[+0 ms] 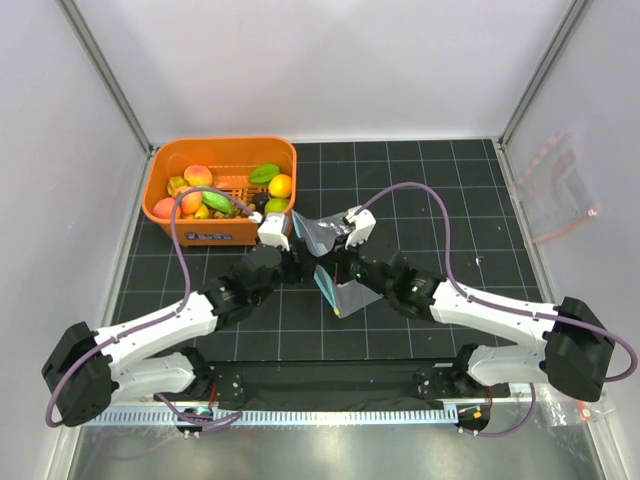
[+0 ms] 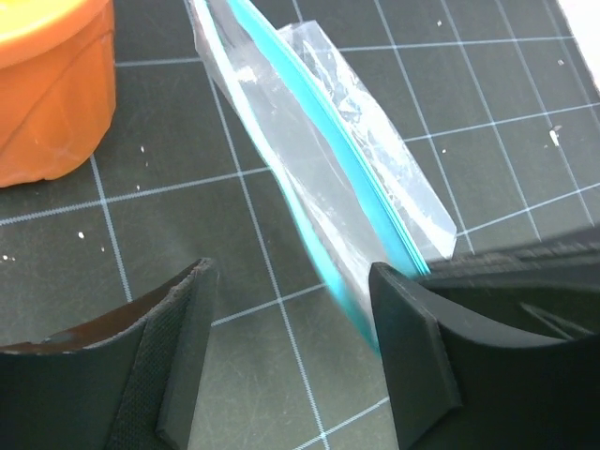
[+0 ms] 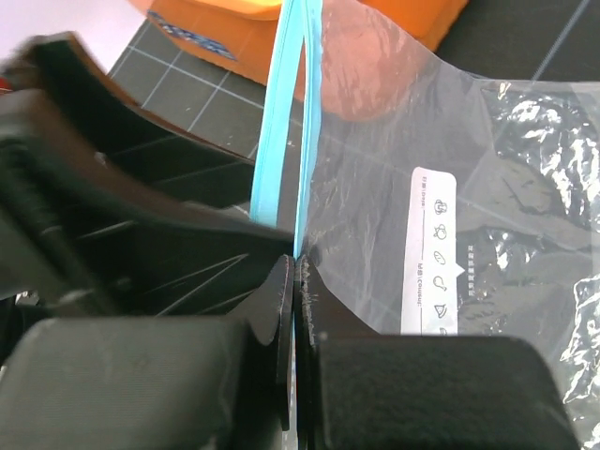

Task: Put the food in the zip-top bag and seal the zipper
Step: Open the zipper of the food storage bag at the center of the board, then pick up the fake fruit from the bin.

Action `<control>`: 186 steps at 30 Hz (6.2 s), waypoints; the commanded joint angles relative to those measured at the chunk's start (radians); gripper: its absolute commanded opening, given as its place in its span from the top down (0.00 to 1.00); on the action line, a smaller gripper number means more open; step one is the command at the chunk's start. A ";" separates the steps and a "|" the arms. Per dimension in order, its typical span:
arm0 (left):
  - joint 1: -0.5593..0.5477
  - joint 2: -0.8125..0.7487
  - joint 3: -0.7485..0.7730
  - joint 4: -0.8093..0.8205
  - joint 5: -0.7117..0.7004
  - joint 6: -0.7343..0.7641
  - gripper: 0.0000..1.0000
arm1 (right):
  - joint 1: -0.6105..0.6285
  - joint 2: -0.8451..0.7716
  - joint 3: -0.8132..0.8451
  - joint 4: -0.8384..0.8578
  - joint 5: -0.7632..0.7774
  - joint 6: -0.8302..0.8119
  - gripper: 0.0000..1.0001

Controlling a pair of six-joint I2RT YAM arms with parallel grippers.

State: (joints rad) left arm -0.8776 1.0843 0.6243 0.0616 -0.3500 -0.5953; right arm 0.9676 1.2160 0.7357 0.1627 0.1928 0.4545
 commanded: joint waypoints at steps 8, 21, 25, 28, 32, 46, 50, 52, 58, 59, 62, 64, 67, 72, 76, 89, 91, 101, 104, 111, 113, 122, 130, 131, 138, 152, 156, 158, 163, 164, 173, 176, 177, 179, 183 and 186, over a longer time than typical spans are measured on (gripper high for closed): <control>0.008 0.014 0.032 0.021 0.026 0.029 1.00 | 0.039 -0.013 0.034 -0.013 0.129 -0.036 0.99; 0.008 -0.014 0.023 0.035 0.094 0.054 1.00 | 0.080 0.123 0.168 -0.203 0.324 -0.077 0.73; 0.008 -0.008 0.023 0.053 0.141 0.068 0.99 | 0.109 0.134 0.177 -0.192 0.350 -0.108 0.61; 0.008 0.000 0.026 0.055 0.154 0.072 1.00 | 0.112 0.139 0.182 -0.193 0.364 -0.111 0.61; 0.008 -0.001 0.029 0.050 0.148 0.072 1.00 | 0.114 0.135 0.183 -0.203 0.387 -0.114 0.78; 0.008 0.172 0.156 -0.161 -0.021 0.052 1.00 | 0.152 0.197 0.468 -0.730 0.896 -0.094 0.94; 0.008 0.244 0.207 -0.219 -0.061 0.049 1.00 | 0.154 0.264 0.542 -0.853 1.032 -0.065 0.91; 0.012 0.253 0.218 -0.239 -0.093 0.045 1.00 | 0.154 0.280 0.559 -0.928 1.091 -0.024 0.83; 0.029 0.241 0.213 -0.250 -0.092 0.034 1.00 | 0.134 0.240 0.550 -1.000 1.186 0.042 0.72; 0.031 0.241 0.212 -0.250 -0.092 0.034 1.00 | 0.131 0.226 0.545 -0.996 1.185 0.042 0.72; 0.032 0.239 0.210 -0.250 -0.089 0.032 1.00 | 0.122 0.182 0.510 -0.942 1.136 0.004 0.71; 0.031 0.233 0.207 -0.243 -0.087 0.031 1.00 | 0.122 0.148 0.470 -0.850 1.040 -0.036 0.70; 0.032 0.204 0.181 -0.198 -0.063 0.034 1.00 | 0.122 0.131 0.426 -0.734 0.910 -0.103 0.66; 0.032 0.170 0.157 -0.175 -0.064 0.035 1.00 | 0.122 0.180 0.453 -0.758 0.813 -0.085 0.63; 0.032 0.177 0.158 -0.172 -0.067 0.034 1.00 | 0.121 0.227 0.484 -0.799 0.778 -0.073 0.63; 0.035 0.114 0.121 -0.181 -0.187 -0.001 1.00 | 0.122 0.290 0.522 -0.864 0.752 -0.019 0.59; 0.038 0.124 0.127 -0.189 -0.188 -0.006 1.00 | 0.122 0.290 0.533 -0.887 0.776 -0.008 0.59; 0.043 0.140 0.138 -0.206 -0.204 -0.017 1.00 | 0.122 0.272 0.539 -0.930 0.761 0.004 0.63; 0.045 0.135 0.137 -0.204 -0.201 -0.018 1.00 | 0.120 0.272 0.536 -0.914 0.735 0.000 0.88; 0.043 0.189 0.156 -0.169 -0.093 0.022 1.00 | 0.128 0.278 0.590 -1.008 0.946 -0.017 0.99; 0.043 0.210 0.166 -0.163 -0.047 0.028 1.00 | 0.144 0.332 0.652 -1.133 1.037 0.051 0.99; 0.043 0.237 0.173 -0.123 0.040 0.041 0.97 | 0.160 0.429 0.728 -1.270 1.100 0.165 0.99; 0.043 0.123 0.129 -0.108 0.086 0.063 0.48 | 0.091 0.234 0.529 -0.912 0.798 -0.049 0.99; 0.042 0.108 0.124 -0.102 0.086 0.066 0.40 | 0.083 0.217 0.516 -0.893 0.775 -0.053 0.99; 0.043 -0.082 0.089 -0.109 0.117 0.100 0.15 | 0.034 0.198 0.499 -0.881 0.698 -0.047 0.99; 0.098 -0.066 0.316 -0.318 -0.280 0.055 0.00 | 0.013 0.185 0.473 -0.845 0.654 -0.046 0.99; 0.237 0.092 0.474 -0.426 -0.277 0.025 0.00 | 0.011 0.174 0.462 -0.828 0.640 -0.050 0.99; 0.279 0.141 0.552 -0.457 -0.224 0.022 0.00 | 0.011 0.175 0.461 -0.827 0.636 -0.050 0.99; 0.393 0.397 0.828 -0.633 -0.190 0.084 0.00 | 0.013 0.181 0.461 -0.818 0.616 -0.054 0.99; 0.407 0.434 0.865 -0.690 -0.188 0.104 0.00 | 0.011 0.182 0.461 -0.818 0.614 -0.054 0.99; 0.482 0.880 1.199 -0.959 -0.126 0.235 0.00 | 0.010 0.171 0.452 -0.807 0.600 -0.056 0.99; 0.496 0.983 1.270 -1.055 -0.054 0.212 0.00 | 0.010 0.174 0.459 -0.813 0.590 -0.059 0.99; 0.503 1.006 1.278 -1.068 -0.019 0.206 0.00 | 0.010 0.174 0.459 -0.812 0.588 -0.056 0.99; 0.509 1.049 1.266 -1.059 -0.006 0.189 0.00 | 0.010 0.169 0.458 -0.809 0.586 -0.056 0.99; 0.535 1.120 1.172 -0.968 0.002 0.152 0.00 | 0.010 0.171 0.455 -0.807 0.588 -0.057 0.99; 0.563 1.170 1.117 -0.895 0.078 0.134 0.00 | 0.010 0.175 0.452 -0.801 0.585 -0.057 0.99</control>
State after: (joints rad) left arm -0.3321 2.1735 1.8030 -0.8562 -0.3782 -0.4358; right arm 0.9794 1.4242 1.1896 -0.6727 0.7811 0.4042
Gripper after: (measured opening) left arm 0.996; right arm 0.045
